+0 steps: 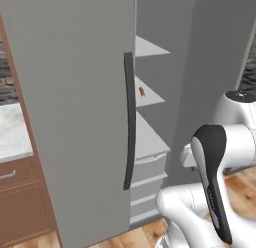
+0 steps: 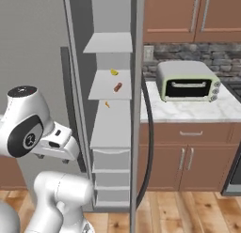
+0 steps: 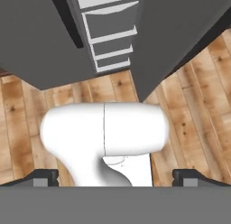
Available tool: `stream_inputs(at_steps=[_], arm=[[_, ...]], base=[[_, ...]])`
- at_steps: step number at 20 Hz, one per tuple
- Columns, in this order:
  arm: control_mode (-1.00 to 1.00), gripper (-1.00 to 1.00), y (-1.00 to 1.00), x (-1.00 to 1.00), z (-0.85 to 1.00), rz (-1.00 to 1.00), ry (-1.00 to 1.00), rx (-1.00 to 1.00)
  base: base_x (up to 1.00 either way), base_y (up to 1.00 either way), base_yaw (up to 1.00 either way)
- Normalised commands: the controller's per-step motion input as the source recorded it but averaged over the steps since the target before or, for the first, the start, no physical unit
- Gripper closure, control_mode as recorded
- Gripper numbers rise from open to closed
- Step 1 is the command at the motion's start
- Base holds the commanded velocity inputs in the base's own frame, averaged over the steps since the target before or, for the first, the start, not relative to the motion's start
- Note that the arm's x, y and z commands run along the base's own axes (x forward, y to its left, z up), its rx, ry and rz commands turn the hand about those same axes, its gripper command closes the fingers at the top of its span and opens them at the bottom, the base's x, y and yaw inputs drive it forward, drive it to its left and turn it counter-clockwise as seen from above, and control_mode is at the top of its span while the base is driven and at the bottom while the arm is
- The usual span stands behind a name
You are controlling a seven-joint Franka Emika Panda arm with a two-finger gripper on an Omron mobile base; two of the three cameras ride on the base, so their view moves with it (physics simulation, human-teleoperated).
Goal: Store the kebab skewer in the freezer for long-term storage. Close the freezer door after placing the cooked food.
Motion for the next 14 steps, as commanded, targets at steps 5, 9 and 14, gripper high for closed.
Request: stream_inputs(at_steps=[5,9,14], arm=[[1.0,-1.0,0.0,0.0,0.0,0.0,0.0,0.0],[1.0,-1.0,0.0,0.0,0.0,0.0,0.0,0.0],[1.0,-1.0,0.0,0.0,0.0,0.0,0.0,0.0]], base=[[-0.22,-0.33,0.25],[-0.2,-0.51,0.16],[-0.23,-0.42,0.12]])
